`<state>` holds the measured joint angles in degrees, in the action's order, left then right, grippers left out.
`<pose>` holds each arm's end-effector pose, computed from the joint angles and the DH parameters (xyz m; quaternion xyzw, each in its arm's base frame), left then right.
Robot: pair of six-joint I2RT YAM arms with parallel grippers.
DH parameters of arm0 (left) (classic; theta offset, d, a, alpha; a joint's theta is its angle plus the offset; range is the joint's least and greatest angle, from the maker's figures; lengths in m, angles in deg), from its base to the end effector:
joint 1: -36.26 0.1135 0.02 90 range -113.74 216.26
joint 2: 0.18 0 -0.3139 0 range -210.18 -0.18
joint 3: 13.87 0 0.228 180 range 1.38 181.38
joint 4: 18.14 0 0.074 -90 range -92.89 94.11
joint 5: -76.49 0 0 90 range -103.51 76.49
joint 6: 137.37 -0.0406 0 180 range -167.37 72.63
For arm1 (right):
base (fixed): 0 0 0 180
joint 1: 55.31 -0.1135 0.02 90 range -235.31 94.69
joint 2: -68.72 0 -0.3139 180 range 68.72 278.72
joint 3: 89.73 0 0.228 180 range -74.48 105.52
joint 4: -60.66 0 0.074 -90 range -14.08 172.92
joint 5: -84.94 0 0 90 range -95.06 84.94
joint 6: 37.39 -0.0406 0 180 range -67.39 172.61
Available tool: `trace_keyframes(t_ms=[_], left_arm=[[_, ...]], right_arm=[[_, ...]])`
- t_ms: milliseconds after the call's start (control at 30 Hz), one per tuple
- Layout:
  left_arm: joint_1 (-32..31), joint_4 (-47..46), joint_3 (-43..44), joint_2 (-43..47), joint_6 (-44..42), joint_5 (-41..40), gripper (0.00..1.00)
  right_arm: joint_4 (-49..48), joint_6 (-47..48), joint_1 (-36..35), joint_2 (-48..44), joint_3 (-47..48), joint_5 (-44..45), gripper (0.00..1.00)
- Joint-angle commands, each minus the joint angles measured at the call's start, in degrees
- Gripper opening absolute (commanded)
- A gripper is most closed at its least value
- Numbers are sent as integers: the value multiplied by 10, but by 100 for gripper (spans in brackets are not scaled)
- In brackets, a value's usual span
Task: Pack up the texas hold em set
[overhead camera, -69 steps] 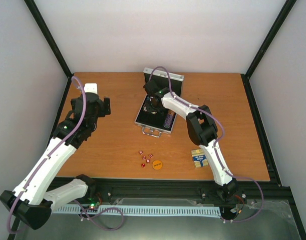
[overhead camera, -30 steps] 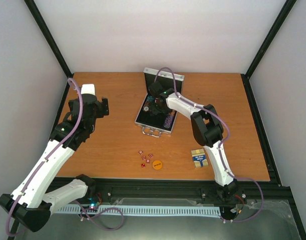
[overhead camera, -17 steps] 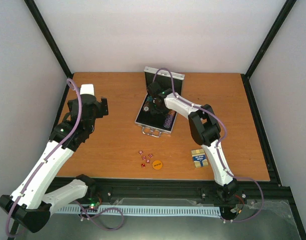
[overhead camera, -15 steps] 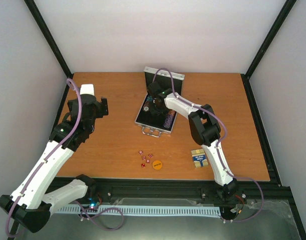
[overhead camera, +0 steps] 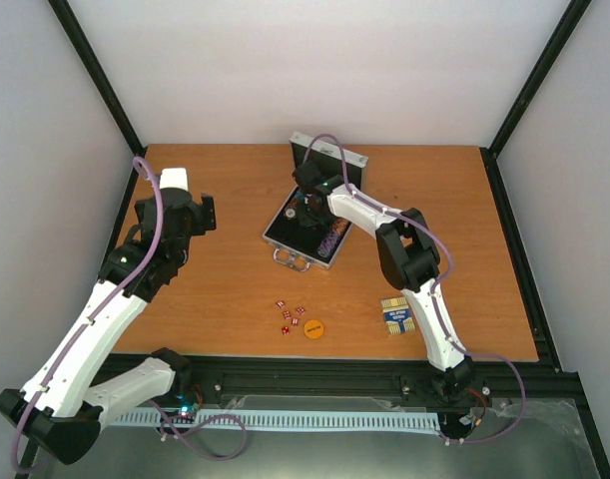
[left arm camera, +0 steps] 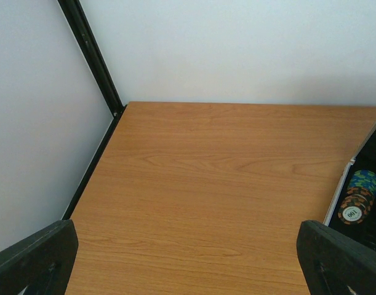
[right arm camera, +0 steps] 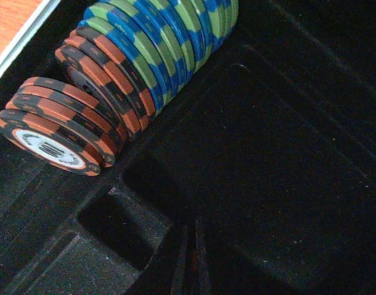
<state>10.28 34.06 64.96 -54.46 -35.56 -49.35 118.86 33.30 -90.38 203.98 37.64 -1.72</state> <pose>0.1352 -0.0394 0.4135 -0.0576 0.8275 0.0896 0.5513 0.4230 0.2941 0.1985 -0.1281 0.9695 0.0693 0.1972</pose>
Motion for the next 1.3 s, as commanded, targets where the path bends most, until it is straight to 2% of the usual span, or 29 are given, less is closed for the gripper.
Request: trace_keyframes(t_ms=[0, 467, 833, 1267], left_arm=[[3, 0, 12, 4, 6, -6, 100], [3, 1, 11, 6, 12, -1, 100], [3, 0, 6, 9, 15, -4, 100], [3, -8, 4, 1, 9, -4, 100]], right_arm=[[20, -1, 0, 4, 0, 15, 3], [-2, 41, 0, -54, -22, -47, 3], [-17, 134, -11, -72, -7, -107, 3], [-20, 223, -36, 4, 112, -117, 3]])
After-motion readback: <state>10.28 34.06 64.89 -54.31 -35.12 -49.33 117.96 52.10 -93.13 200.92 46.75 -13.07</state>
